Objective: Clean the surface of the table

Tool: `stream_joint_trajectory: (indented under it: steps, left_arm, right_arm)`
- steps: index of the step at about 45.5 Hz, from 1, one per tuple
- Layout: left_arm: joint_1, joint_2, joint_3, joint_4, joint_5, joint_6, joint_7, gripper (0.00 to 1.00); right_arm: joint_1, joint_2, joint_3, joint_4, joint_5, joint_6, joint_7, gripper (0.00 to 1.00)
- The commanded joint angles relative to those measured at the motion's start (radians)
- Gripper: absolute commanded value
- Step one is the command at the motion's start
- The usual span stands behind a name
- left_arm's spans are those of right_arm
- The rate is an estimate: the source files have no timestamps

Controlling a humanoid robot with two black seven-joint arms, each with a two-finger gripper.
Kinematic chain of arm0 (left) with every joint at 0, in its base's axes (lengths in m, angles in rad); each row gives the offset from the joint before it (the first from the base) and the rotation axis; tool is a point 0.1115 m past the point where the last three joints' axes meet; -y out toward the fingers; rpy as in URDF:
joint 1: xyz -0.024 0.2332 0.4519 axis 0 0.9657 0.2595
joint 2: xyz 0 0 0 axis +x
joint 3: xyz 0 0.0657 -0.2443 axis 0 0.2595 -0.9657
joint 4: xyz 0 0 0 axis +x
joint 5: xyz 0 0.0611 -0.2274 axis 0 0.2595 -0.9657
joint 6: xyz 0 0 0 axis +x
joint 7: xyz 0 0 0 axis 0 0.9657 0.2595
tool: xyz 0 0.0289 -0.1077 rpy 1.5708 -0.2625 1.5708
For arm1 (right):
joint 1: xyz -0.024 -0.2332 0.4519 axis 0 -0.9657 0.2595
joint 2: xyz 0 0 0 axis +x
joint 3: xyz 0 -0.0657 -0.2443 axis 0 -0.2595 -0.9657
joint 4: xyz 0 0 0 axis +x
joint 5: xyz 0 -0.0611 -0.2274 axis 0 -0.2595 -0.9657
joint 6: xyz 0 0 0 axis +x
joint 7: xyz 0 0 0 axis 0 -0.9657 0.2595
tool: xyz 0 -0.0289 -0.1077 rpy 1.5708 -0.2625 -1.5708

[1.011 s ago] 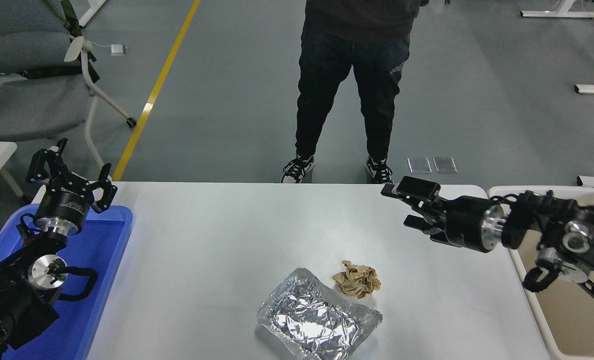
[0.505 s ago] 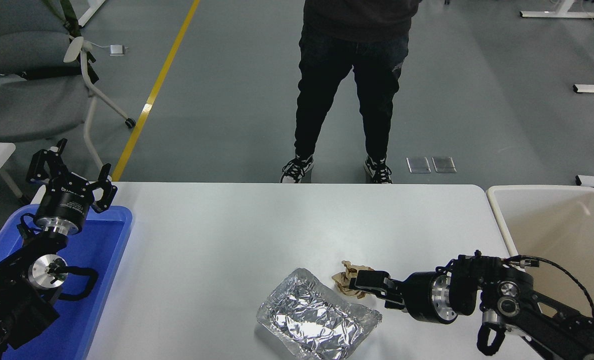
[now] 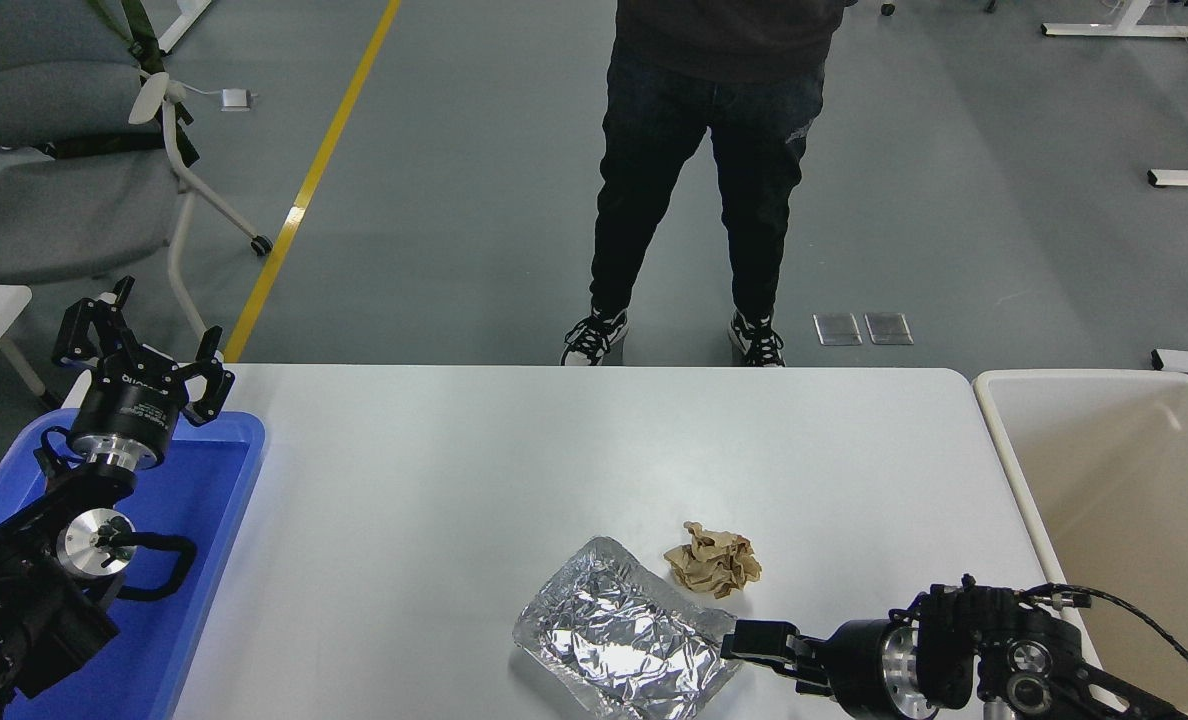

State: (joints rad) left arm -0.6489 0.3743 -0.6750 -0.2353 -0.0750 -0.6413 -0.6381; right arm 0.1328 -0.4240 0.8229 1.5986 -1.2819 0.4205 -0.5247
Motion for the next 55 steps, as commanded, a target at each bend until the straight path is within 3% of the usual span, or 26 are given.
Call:
stream_joint_trajectory:
  steps: [1, 39, 43, 49, 55]
  left_arm:
    - [0.000, 0.000, 0.000, 0.001, 0.000, 0.000, 0.000, 1.00]
    - [0.000, 0.000, 0.000, -0.001, 0.000, 0.000, 0.000, 1.00]
    - [0.000, 0.000, 0.000, -0.001, 0.000, 0.000, 0.000, 1.00]
    - [0.000, 0.000, 0.000, -0.001, 0.000, 0.000, 0.000, 1.00]
    - [0.000, 0.000, 0.000, -0.001, 0.000, 0.000, 0.000, 1.00]
  right_arm:
    - [-0.064, 0.054, 0.033, -0.003, -0.005, 0.001, -0.003, 1.00]
    - [-0.093, 0.189, 0.127, -0.078, -0.017, -0.023, -0.006, 1.00]
    - [-0.094, 0.206, 0.128, -0.086, -0.034, -0.031, -0.006, 0.90]
    - [-0.099, 0.215, 0.128, -0.086, -0.047, -0.032, -0.004, 0.51]
    - [-0.099, 0.215, 0.139, -0.086, -0.047, -0.032, -0.004, 0.50]
